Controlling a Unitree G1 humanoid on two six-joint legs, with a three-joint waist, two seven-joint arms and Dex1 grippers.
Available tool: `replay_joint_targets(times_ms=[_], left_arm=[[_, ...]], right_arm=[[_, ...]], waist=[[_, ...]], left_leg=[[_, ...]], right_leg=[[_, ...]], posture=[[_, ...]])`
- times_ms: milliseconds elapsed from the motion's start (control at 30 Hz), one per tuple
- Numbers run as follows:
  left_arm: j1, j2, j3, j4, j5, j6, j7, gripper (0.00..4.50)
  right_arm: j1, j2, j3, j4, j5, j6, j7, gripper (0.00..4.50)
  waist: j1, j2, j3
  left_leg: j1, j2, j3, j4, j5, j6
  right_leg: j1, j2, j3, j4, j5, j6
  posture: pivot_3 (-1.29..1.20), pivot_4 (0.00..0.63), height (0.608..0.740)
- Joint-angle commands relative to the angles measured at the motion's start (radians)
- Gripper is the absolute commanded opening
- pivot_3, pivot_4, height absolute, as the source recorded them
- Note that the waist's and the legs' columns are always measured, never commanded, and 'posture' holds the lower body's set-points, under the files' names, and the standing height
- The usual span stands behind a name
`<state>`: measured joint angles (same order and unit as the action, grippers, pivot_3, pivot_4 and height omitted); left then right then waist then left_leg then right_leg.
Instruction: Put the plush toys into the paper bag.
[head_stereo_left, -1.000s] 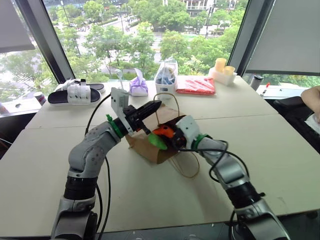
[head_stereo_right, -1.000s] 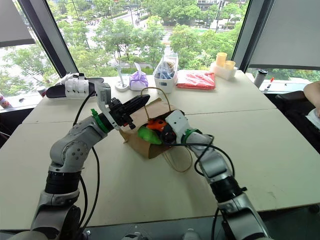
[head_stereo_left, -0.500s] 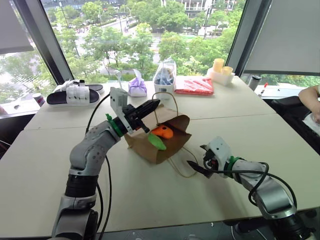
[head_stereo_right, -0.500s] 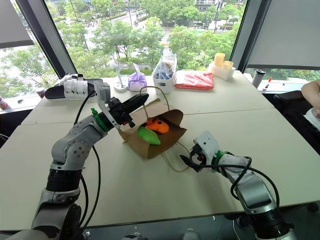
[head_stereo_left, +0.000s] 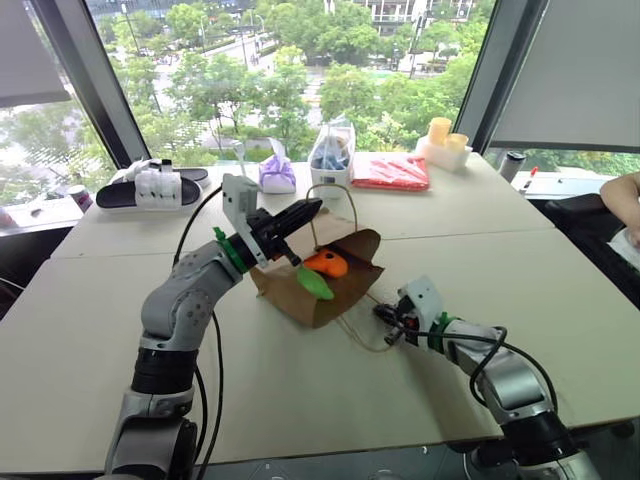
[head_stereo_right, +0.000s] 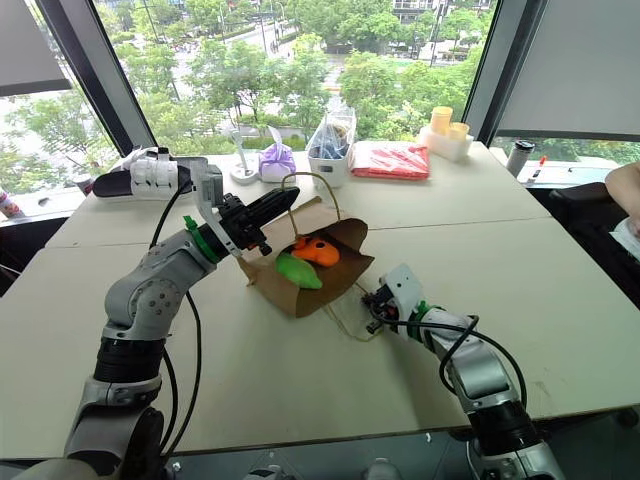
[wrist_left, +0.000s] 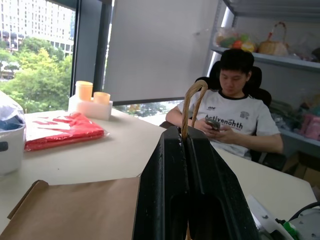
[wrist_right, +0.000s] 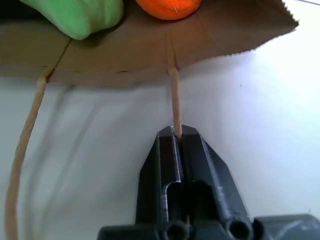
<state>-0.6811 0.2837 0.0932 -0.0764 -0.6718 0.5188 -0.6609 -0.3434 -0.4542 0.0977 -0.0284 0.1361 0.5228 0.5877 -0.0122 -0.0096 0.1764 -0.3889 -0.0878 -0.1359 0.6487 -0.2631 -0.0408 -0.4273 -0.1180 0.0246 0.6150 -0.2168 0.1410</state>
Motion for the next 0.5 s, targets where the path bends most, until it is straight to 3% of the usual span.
replay_joint_targets(times_ms=[33, 233, 500], left_arm=[[-0.028, 0.003, 0.017, -0.024, -0.002, -0.022, 0.000, 0.00], [-0.113, 0.000, 0.033, 0.095, 0.041, -0.101, -0.013, 0.00], [-0.236, -0.006, 0.014, 0.284, 0.102, -0.174, -0.054, 0.00]], right_arm=[[-0.025, -0.009, -0.052, -0.054, 0.026, 0.051, -0.015, 0.03], [-0.201, -0.061, -0.198, -0.293, 0.227, 0.241, 0.035, 0.03], [-0.376, -0.112, -0.255, -0.291, 0.353, 0.351, 0.065, 0.03]], waist=[[0.001, 0.000, 0.000], [0.000, 0.001, 0.001], [0.000, 0.000, 0.000]], left_leg=[[0.000, 0.000, 0.000, 0.000, 0.000, 0.000], [-0.001, 0.000, 0.000, 0.000, 0.000, 0.000], [-0.002, 0.000, -0.001, -0.001, 0.000, 0.001]], right_leg=[[0.000, 0.000, 0.000, 0.000, 0.000, 0.000], [-0.001, 0.000, 0.000, 0.000, 0.000, 0.000], [-0.001, -0.001, -0.002, -0.002, 0.000, 0.000]], posture=[[0.00, 0.150, 0.740], [0.00, 0.150, 0.740], [0.00, 0.150, 0.740]])
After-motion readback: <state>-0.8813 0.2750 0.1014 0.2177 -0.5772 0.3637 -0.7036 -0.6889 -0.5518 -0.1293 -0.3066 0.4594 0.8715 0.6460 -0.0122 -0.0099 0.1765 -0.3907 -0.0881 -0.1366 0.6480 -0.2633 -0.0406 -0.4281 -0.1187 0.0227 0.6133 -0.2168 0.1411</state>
